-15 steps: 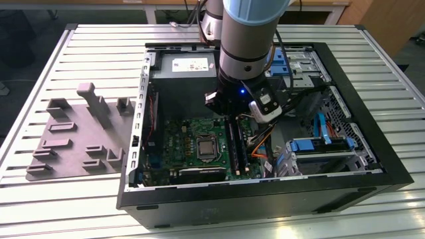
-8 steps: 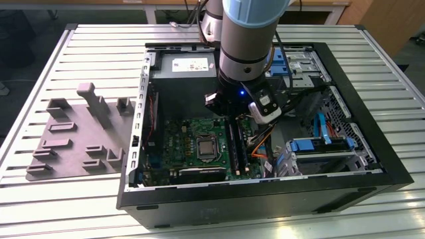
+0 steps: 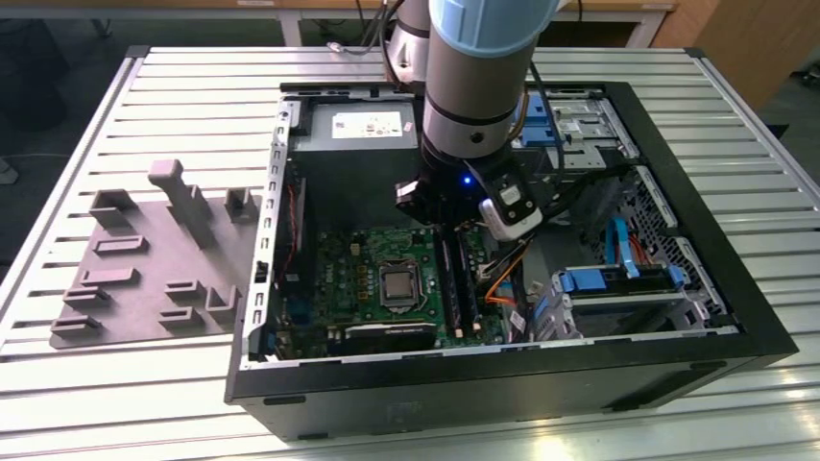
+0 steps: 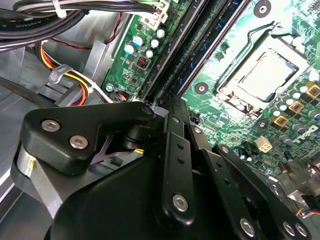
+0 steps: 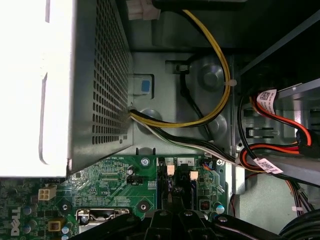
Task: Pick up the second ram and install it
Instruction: 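Press down the second ram until it locks into place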
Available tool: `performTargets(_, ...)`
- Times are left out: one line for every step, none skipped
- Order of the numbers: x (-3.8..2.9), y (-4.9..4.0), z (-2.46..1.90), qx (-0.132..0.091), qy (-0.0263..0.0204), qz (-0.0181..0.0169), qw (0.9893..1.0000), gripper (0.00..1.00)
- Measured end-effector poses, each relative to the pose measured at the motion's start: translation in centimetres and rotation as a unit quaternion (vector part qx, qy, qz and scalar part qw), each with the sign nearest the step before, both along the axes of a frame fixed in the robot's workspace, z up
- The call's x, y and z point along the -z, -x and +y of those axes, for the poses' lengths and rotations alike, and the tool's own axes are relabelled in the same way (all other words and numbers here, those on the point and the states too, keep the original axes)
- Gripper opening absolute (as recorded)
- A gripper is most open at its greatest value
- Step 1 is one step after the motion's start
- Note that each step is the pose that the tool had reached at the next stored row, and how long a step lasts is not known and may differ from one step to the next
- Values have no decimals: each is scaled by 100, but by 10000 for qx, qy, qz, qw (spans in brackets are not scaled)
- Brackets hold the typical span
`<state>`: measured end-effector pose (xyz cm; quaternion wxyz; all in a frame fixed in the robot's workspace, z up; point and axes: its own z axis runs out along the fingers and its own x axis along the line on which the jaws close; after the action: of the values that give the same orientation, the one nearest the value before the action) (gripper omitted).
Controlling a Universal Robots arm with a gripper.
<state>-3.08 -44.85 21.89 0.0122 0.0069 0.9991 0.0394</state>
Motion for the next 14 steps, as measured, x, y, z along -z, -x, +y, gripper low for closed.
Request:
performTargets(3,0,-1,0,1,0,10000,11)
performTargets(6,0,-1,0,1,0,10000,11)
performTargets(6,0,-1,0,1,0,10000,11)
performTargets(7,0,-1,0,1,0,10000,11)
performTargets(8,0,0,0,0,0,10000,11)
performTargets(8,0,0,0,0,0,10000,11)
performTargets(8,0,0,0,0,0,10000,11)
performTargets(9,0,0,0,0,0,10000,11)
performTargets(13,0,0,0,-1,0,10000,11)
performTargets(17,0,0,0,0,0,10000,11)
performTargets(21,0,0,0,0,0,10000,11)
performTargets(23,0,-1,0,1,0,10000,11)
performTargets(23,0,-1,0,2,0,10000,11)
performTargets(23,0,-1,0,2,0,10000,11)
